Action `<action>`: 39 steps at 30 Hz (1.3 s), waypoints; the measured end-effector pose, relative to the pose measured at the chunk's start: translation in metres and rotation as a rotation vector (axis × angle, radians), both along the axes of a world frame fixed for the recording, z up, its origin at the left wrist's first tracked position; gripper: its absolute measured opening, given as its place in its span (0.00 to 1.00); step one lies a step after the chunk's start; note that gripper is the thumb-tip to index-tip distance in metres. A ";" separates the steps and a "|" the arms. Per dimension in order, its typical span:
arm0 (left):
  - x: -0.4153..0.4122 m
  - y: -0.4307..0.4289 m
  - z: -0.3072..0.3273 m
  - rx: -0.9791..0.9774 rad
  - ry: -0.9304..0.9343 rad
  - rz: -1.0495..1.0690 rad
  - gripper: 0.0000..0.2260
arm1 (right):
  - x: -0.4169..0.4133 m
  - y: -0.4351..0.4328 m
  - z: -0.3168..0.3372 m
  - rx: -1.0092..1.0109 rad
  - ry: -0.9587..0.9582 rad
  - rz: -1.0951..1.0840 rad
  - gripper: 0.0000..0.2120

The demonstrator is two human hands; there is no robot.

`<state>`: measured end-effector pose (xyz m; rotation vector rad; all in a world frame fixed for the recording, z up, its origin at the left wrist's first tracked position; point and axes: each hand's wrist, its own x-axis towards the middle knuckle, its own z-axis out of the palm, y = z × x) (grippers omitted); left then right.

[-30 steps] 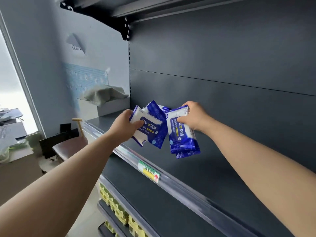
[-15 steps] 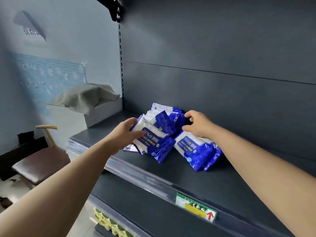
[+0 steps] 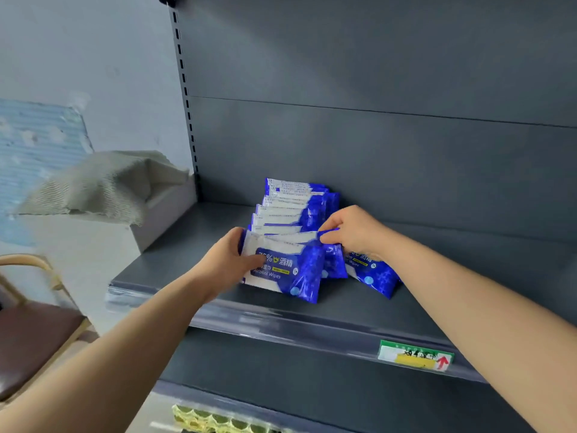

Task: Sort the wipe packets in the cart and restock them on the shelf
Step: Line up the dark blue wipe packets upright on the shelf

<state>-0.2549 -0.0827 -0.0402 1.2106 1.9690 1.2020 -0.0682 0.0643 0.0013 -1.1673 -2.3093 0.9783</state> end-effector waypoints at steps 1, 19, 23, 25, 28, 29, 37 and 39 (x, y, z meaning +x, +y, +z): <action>0.000 -0.002 -0.002 -0.045 0.030 0.002 0.12 | 0.001 -0.002 -0.004 -0.039 0.023 -0.017 0.05; 0.002 0.053 0.000 -0.056 0.261 0.232 0.14 | 0.064 0.027 -0.008 0.006 -0.396 -0.084 0.28; 0.000 0.052 -0.004 -0.043 0.290 0.225 0.14 | 0.067 0.031 -0.006 -0.049 -0.253 -0.122 0.09; -0.002 0.051 -0.005 -0.043 0.301 0.217 0.15 | 0.073 0.035 0.006 0.017 -0.150 -0.185 0.08; -0.009 0.051 -0.006 -0.046 0.353 0.208 0.17 | 0.077 0.031 0.027 -0.012 0.097 -0.086 0.06; -0.010 0.050 -0.005 -0.039 0.344 0.202 0.18 | 0.072 0.026 0.030 -0.033 0.131 -0.015 0.07; -0.011 0.041 0.000 0.034 0.019 0.084 0.21 | -0.011 0.005 -0.006 0.216 -0.049 0.099 0.15; -0.009 0.042 0.001 -0.009 0.149 0.078 0.27 | -0.016 0.001 -0.007 0.245 -0.025 0.117 0.19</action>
